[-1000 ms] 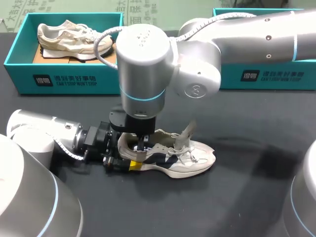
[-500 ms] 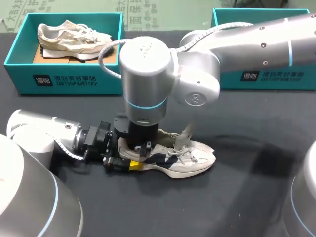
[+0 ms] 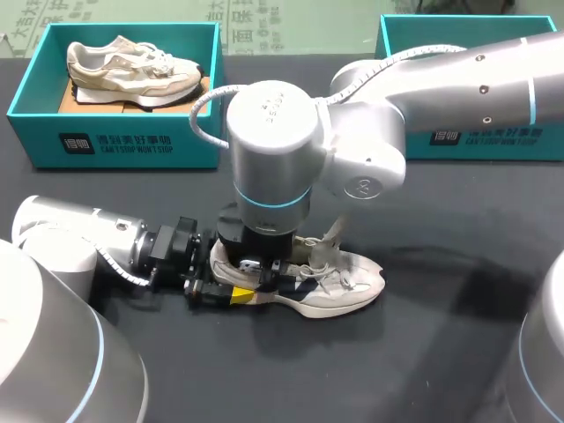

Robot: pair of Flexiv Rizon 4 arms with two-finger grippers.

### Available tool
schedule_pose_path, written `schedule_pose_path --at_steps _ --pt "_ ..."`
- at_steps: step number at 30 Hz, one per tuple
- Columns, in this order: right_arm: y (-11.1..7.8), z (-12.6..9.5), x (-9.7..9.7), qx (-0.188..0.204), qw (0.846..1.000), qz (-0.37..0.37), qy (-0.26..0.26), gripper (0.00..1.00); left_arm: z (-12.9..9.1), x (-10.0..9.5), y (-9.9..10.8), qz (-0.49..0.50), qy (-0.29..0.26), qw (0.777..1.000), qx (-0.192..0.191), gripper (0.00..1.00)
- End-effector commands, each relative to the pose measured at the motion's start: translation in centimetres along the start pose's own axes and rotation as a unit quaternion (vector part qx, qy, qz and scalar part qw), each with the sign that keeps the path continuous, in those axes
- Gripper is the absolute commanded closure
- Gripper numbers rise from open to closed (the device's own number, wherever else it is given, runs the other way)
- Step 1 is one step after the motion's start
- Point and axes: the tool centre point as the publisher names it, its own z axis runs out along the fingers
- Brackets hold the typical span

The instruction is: Take the shoe out of the shoebox, open the shoe tongue, remove and reinsert the insole, then place the shoe into the shoebox

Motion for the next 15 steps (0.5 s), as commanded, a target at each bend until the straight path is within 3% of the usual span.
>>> schedule_pose_path --at_steps 1,15 --pt "-0.8 -0.3 0.0 -0.003 1.0 0.004 -0.009 1.0 0.0 -0.1 0.0 0.0 0.0 1.0 -0.001 1.0" --pt "-1.7 0.2 -1.5 0.001 0.999 0.024 -0.032 1.0 0.0 -0.1 0.0 0.0 0.0 1.0 -0.001 1.0"
